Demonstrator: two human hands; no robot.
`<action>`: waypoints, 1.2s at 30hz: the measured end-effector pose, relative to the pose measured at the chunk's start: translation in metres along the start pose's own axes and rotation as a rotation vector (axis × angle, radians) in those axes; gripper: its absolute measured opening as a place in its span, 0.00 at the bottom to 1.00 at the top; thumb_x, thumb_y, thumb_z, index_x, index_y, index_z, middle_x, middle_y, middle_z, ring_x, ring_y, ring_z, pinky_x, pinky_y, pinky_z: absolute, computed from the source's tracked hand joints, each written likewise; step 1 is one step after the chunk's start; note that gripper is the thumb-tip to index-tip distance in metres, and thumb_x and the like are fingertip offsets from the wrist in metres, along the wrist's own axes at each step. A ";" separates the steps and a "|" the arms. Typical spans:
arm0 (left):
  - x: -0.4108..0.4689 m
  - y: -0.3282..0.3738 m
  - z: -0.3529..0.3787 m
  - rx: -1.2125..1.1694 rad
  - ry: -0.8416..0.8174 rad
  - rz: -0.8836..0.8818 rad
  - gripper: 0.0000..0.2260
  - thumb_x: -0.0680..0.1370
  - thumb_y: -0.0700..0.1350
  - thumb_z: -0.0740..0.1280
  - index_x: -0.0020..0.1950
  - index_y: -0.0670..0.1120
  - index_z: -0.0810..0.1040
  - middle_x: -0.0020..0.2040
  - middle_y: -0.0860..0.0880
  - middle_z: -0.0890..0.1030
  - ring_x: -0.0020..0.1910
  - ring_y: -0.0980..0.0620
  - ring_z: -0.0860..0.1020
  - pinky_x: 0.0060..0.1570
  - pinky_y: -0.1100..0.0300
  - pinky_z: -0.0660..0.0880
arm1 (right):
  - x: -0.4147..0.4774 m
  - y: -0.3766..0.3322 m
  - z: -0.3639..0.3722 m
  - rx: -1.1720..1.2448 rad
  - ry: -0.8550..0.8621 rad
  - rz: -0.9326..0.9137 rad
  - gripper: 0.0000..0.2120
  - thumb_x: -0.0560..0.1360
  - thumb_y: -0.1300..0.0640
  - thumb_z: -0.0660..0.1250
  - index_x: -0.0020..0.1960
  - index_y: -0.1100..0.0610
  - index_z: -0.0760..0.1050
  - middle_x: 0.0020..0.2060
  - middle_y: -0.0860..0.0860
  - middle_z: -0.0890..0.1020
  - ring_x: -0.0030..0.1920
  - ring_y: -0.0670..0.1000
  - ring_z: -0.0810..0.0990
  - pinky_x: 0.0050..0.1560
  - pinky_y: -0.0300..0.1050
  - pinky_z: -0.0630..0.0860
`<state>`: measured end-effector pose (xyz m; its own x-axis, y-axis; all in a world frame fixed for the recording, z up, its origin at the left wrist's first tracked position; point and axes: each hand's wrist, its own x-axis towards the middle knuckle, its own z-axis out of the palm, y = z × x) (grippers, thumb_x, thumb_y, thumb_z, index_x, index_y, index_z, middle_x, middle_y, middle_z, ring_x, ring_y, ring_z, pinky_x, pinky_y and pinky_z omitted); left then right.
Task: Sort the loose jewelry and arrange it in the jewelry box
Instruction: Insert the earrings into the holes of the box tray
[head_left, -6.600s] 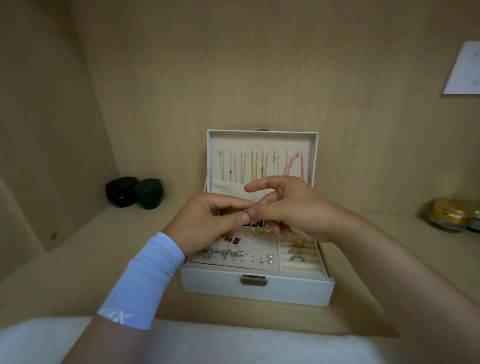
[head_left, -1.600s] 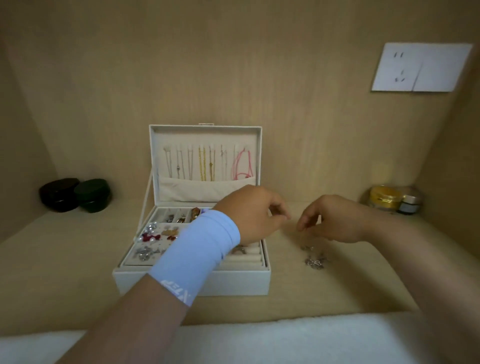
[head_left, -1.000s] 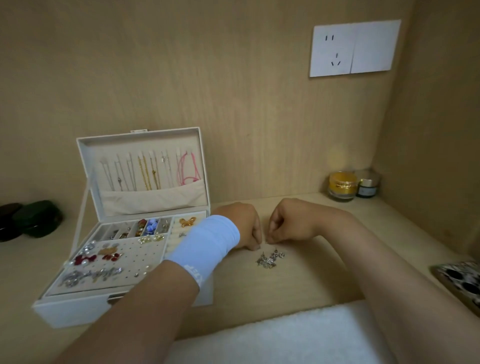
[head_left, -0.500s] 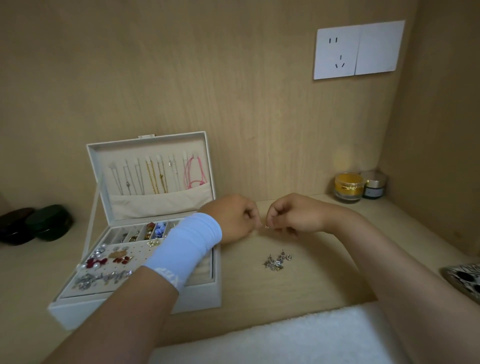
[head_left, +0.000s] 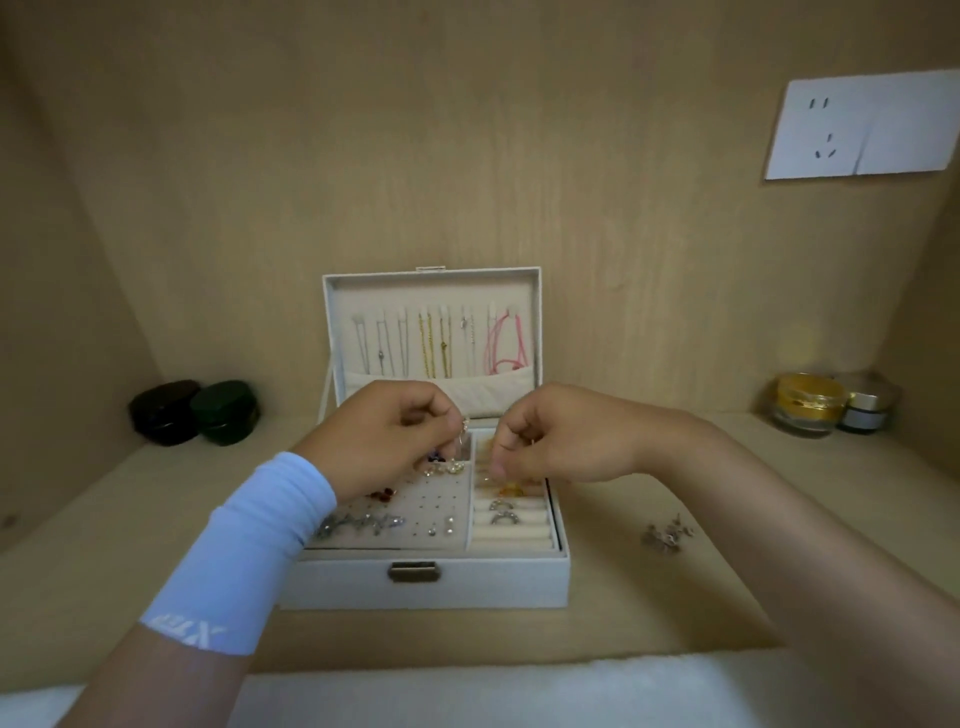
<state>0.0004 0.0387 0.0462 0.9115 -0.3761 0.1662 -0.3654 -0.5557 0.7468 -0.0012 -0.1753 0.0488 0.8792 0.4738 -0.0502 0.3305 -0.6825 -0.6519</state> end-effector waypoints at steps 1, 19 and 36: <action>-0.003 -0.006 -0.004 -0.018 0.016 -0.006 0.06 0.79 0.43 0.68 0.45 0.45 0.82 0.39 0.49 0.85 0.33 0.57 0.78 0.38 0.63 0.77 | 0.008 -0.004 0.005 -0.043 0.009 -0.002 0.04 0.75 0.53 0.73 0.46 0.53 0.84 0.32 0.42 0.82 0.30 0.38 0.75 0.36 0.34 0.72; -0.018 -0.040 -0.025 -0.423 0.029 -0.039 0.11 0.83 0.42 0.61 0.43 0.44 0.80 0.29 0.53 0.79 0.24 0.56 0.69 0.26 0.66 0.67 | 0.044 -0.028 0.030 0.157 0.345 -0.299 0.10 0.74 0.58 0.75 0.54 0.46 0.83 0.43 0.45 0.84 0.30 0.46 0.75 0.35 0.38 0.74; -0.016 -0.044 -0.034 -0.391 0.081 0.027 0.09 0.81 0.43 0.63 0.45 0.47 0.82 0.36 0.51 0.82 0.31 0.55 0.75 0.29 0.62 0.69 | 0.050 -0.034 0.048 0.098 0.606 -0.389 0.10 0.71 0.54 0.77 0.52 0.50 0.86 0.39 0.44 0.86 0.30 0.47 0.76 0.37 0.38 0.76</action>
<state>0.0088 0.0949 0.0326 0.9203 -0.3180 0.2281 -0.3047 -0.2166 0.9275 0.0156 -0.1016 0.0325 0.7491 0.2613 0.6087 0.6509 -0.4612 -0.6031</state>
